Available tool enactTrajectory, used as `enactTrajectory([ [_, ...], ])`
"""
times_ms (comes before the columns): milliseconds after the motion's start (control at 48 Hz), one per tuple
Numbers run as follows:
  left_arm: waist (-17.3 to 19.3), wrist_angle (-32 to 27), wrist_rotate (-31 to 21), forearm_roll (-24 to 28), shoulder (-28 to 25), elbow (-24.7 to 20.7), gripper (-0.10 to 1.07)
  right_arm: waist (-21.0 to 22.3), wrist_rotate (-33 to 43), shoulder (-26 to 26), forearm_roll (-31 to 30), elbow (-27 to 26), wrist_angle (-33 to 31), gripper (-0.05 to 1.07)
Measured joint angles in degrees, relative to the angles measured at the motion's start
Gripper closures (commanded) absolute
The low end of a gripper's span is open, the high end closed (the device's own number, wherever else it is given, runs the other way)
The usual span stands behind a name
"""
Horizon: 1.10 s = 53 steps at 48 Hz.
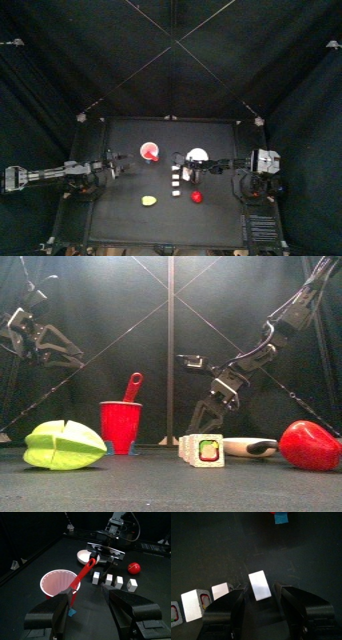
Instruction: Grab sushi piece from table
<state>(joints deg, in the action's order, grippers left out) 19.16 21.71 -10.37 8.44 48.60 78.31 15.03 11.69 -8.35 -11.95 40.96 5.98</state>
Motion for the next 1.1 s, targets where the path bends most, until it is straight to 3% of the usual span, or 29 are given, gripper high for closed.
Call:
enactTrajectory([
  [146, -0.35, 0.35, -0.18, -0.26, 0.0, 0.0, 0.11, 0.26, 0.0, 0.0, 0.18, -0.18, -1.14, 0.25],
  [500, -1.85, 2.99, -0.18, -0.35, 0.0, -0.79, 0.11, 0.26, 0.0, -0.09, -0.35, -0.26, -1.32, 0.47],
  [667, -3.34, 3.87, -0.18, -0.35, -0.7, -1.23, 0.11, 0.18, 0.0, 0.35, -0.09, -0.26, -1.32, 0.48],
  [1104, -6.77, 3.87, 0.0, 1.85, -8.61, -2.81, 0.11, -0.7, 0.0, 8.79, 2.55, 3.87, -1.32, 0.48],
])
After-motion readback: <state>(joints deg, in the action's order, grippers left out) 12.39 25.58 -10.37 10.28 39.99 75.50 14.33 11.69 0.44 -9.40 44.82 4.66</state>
